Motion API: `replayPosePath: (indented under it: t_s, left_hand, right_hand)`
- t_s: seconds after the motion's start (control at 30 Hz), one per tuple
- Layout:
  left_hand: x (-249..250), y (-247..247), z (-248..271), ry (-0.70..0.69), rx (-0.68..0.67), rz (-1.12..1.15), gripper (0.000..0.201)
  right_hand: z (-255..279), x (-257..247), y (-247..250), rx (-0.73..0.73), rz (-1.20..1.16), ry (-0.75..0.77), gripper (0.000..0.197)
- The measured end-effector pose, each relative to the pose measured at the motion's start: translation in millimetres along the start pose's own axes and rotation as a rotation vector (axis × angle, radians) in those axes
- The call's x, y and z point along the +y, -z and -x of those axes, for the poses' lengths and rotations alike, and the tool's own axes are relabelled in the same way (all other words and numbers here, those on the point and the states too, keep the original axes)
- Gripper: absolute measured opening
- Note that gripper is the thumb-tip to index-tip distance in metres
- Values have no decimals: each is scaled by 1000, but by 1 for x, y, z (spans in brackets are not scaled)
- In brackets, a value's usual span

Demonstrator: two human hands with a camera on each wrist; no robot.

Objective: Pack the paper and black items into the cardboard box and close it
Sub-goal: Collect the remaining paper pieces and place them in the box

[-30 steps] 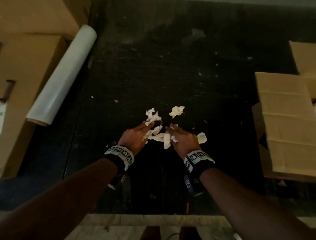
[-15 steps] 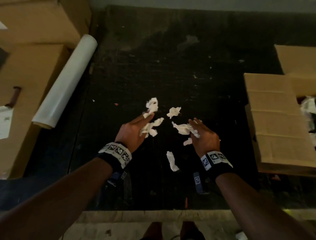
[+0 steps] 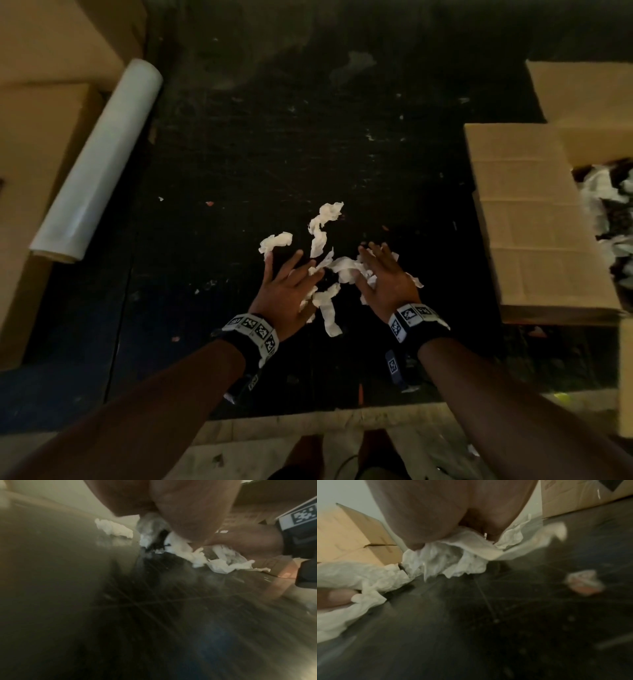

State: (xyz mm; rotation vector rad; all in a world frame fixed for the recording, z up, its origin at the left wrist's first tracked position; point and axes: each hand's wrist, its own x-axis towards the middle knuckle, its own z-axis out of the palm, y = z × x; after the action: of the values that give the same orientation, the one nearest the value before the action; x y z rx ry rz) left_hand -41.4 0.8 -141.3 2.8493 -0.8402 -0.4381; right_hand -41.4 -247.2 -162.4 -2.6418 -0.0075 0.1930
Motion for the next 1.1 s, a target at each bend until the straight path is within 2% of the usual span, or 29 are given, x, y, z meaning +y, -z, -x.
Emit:
replayPosePath:
  t_s: [0.1,0.2,0.27,0.37,0.43,0.57,0.6,0.67,0.77,0.93,1.1]
  left_hand:
    - [0,1,-1,-3,27,3,75]
    - [11,1,-2,59,-54,88,101]
    - [21,-1,-1,93,-91,123,121]
    - [38,-10,-3,130,-67,139,132]
    - [45,-18,-8,147,-48,144,127]
    - [46,-24,-13,138,12,252,82]
    - [44,-21,-14,151,2,302,79]
    - [39,-12,-17,213,-66,383,80]
    - [30,-3,-22,229,-129,350,83]
    - [26,4,-17,224,-60,405,82]
    - [10,12,3,221,35,436,81]
  right_hand:
    - [0,-1,-2,-72,6,-49,71]
    - [-2,0,-4,-36,52,-33,75]
    - [-3,0,-7,-19,67,-7,71]
    - [-5,1,-8,-9,81,4,59]
    - [-6,-1,-5,-25,83,0,60]
    - [-10,-5,6,-78,101,-12,56]
    - [-12,-5,8,-96,108,-15,54]
    - [-13,-6,12,-124,128,-26,53]
    - [-15,-6,14,-155,169,-49,54]
    - [-16,-3,14,-142,107,-52,52]
    - [-17,-9,17,2,34,-47,47]
